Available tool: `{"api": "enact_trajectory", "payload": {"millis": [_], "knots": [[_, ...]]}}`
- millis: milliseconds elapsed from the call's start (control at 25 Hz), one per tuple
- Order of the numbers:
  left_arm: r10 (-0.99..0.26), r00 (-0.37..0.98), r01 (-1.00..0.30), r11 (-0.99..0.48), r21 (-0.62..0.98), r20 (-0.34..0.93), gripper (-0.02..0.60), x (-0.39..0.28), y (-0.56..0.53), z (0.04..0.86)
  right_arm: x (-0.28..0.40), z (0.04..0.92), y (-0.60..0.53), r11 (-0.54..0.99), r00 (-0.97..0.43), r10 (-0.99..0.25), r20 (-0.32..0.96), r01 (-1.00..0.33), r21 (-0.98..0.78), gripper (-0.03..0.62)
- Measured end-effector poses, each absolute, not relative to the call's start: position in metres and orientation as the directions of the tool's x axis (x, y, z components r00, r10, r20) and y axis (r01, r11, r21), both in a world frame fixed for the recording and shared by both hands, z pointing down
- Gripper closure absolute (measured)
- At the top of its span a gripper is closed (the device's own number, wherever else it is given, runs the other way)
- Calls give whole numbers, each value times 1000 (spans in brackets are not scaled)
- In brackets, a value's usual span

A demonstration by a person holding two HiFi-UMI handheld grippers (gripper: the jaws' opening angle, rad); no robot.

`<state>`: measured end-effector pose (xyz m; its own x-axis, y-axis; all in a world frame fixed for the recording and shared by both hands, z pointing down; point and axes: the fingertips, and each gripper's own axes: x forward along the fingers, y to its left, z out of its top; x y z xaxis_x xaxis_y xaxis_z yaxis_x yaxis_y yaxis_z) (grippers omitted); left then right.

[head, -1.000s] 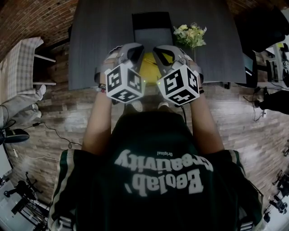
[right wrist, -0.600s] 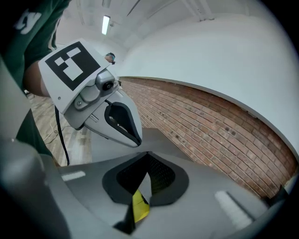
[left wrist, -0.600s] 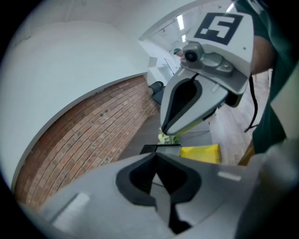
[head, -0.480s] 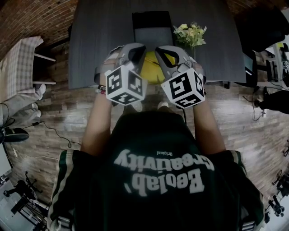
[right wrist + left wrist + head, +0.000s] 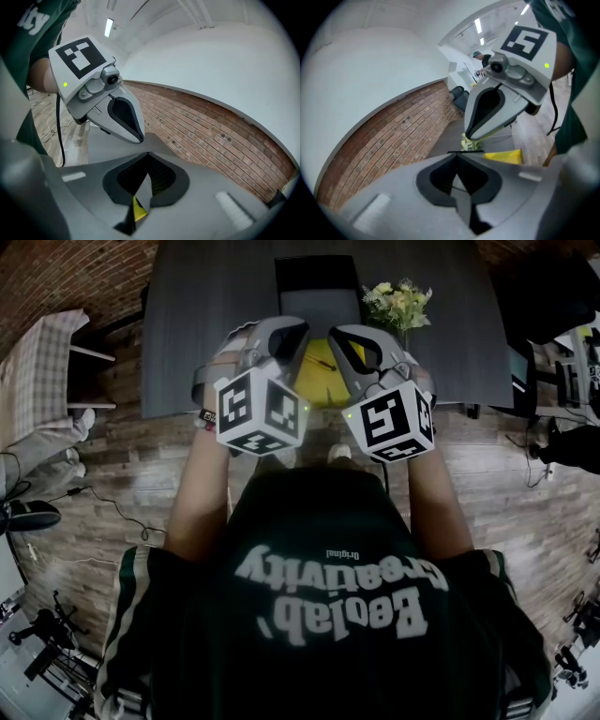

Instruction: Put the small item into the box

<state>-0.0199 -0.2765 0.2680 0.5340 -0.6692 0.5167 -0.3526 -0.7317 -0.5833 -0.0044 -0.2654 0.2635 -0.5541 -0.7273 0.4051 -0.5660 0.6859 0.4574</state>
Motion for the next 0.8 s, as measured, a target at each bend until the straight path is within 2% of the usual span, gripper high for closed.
{"api": "enact_trajectory", "payload": {"millis": [800], "knots": [[-671, 541, -360, -729, -582, 506, 579, -27, -280, 267, -14, 266, -269, 704, -571, -710, 412, -557, 440, 588]]}}
